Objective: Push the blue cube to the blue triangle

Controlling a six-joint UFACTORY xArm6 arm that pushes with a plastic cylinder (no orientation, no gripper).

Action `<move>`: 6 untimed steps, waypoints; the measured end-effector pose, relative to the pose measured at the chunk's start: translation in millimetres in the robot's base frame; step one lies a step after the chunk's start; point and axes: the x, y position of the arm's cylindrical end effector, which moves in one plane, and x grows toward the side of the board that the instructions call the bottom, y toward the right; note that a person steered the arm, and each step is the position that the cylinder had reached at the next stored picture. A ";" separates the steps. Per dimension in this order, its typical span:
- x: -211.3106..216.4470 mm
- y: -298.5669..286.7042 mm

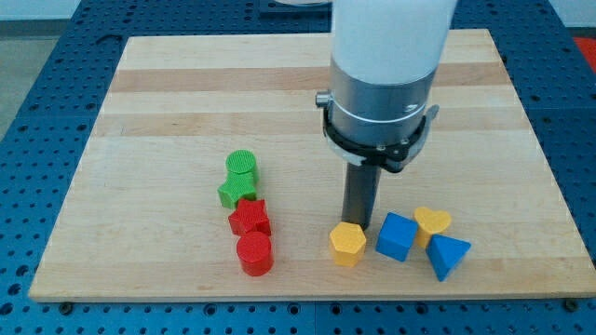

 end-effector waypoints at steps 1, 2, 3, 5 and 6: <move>1.0 -1.6; 1.0 21.0; 1.0 43.1; 10.8 31.2; 15.1 13.1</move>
